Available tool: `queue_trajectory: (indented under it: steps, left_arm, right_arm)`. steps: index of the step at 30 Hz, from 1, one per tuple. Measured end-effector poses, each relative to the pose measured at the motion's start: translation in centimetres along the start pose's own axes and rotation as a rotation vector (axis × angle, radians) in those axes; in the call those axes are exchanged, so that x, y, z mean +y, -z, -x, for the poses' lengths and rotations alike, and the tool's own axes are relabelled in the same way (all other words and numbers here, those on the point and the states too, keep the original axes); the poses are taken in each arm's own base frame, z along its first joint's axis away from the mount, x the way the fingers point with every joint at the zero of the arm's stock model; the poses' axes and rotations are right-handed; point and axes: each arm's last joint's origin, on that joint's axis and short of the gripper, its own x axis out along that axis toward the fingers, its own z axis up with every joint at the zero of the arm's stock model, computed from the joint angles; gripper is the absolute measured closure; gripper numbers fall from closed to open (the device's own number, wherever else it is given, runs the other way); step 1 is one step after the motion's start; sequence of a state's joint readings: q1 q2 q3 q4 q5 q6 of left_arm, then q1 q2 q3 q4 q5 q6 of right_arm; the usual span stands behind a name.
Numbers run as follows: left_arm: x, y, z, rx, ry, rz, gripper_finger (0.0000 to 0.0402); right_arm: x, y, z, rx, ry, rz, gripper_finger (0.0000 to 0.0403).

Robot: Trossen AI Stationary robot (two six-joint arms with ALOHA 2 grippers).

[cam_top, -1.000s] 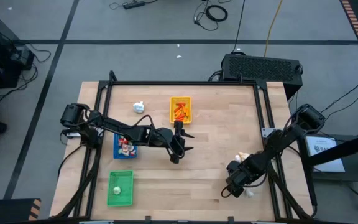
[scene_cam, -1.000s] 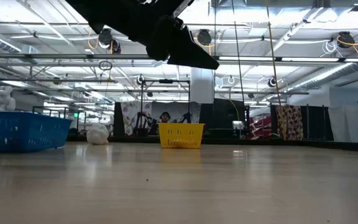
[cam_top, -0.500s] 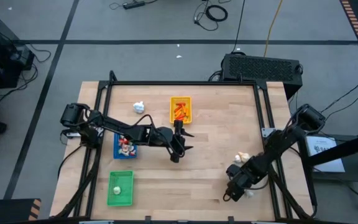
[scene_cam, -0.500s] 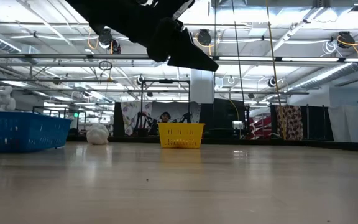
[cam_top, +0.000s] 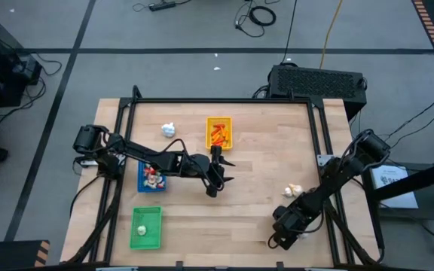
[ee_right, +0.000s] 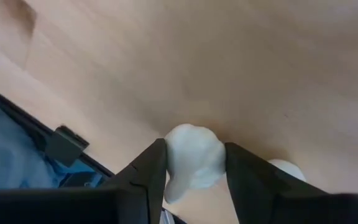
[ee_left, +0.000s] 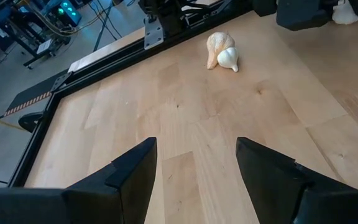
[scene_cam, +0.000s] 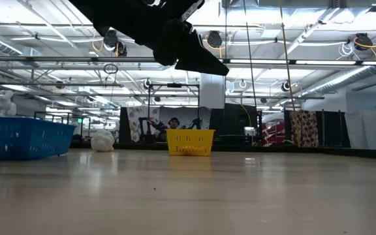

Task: Sort produce into baskets
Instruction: Put the garlic into the green bin

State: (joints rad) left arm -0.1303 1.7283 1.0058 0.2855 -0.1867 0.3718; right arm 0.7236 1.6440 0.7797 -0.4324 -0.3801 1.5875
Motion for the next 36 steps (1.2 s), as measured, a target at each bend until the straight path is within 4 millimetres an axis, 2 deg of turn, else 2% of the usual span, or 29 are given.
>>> queue_trajectory:
  steps: [2,6,10,17,22,29,33,36]
  left_arm:
    - [0.0,0.0,0.0,0.0,0.0,0.0,0.0174]
    - [0.0,0.0,0.0,-0.004,-0.002,0.001,0.0174]
    - [0.0,-0.3,0.0,-0.034,0.0,0.006,0.0174]
    - [-0.2,-1.1,0.1,-0.169,0.161,0.029,0.0174]
    - [-1.0,-1.6,0.3,-0.229,0.264,-0.009,0.0174]
    - [-2.5,-3.4,0.7,-0.411,0.216,-0.183,0.0174]
    - [-3.3,-3.3,0.1,-0.451,0.179,-0.288,0.0174]
    - [-3.5,-3.2,-0.4,-0.489,0.134,-0.295,0.0174]
  right_arm:
    - [0.0,-0.1,0.5,-0.024,-0.019,0.009,0.0272]
    - [0.0,-0.5,2.0,-0.182,-0.061,0.046,0.0276]
    - [0.2,-0.9,4.2,-0.344,-0.137,0.109,0.0276]
    - [0.8,-1.1,8.4,-0.696,-0.272,0.327,0.0277]
    - [1.1,-1.1,11.5,-0.906,-0.364,0.42,0.0277]
    - [1.8,-1.3,14.0,-1.046,-0.482,0.506,0.0277]
    - [2.3,-1.6,15.0,-1.112,-0.553,0.535,0.0277]
    - [2.5,-1.8,15.5,-1.129,-0.581,0.542,0.0277]
